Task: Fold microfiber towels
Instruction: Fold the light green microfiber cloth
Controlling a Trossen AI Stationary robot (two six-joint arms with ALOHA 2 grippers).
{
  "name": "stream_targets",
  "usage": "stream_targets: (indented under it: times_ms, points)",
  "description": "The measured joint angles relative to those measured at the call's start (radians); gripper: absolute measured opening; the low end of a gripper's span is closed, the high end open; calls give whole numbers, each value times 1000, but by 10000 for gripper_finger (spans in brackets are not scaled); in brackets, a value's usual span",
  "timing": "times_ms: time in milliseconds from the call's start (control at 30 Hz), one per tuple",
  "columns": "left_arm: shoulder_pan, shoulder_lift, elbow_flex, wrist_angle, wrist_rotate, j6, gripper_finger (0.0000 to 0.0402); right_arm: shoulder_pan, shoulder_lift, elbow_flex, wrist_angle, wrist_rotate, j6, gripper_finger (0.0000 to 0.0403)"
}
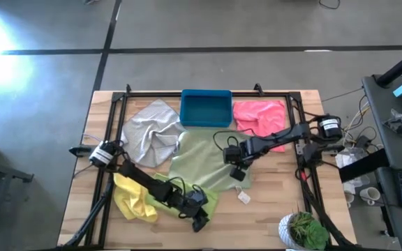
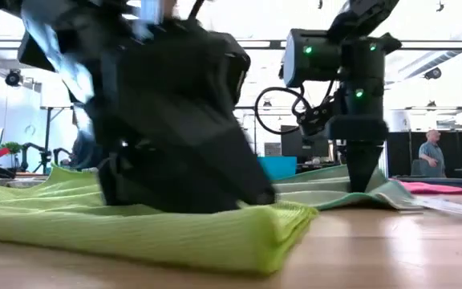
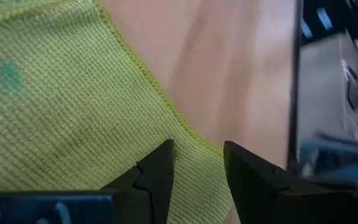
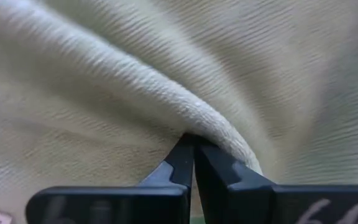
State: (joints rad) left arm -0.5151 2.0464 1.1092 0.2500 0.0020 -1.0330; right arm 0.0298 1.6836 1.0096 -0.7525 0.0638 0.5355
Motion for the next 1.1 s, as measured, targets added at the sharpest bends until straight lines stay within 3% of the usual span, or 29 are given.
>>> stream_targets:
  times_ms: [233,367,733,933,1100]
  points:
    - [-44,-24,-3,-63,196,-5,127,-116,-3,-3,-36,98,-72,8]
    - [-69,-60,-1,-148,221,-9,127,-148,-35,-7,-52,97,-147,8]
    - [-142,-211,34,-432,138,-13,127,-55,-309,-6,-43,85,-220,8]
    - [-194,-229,119,-512,53,-8,127,47,-444,-5,24,-28,-206,13]
    - [-225,-229,166,-531,-36,63,127,149,-492,-4,92,-96,-206,44]
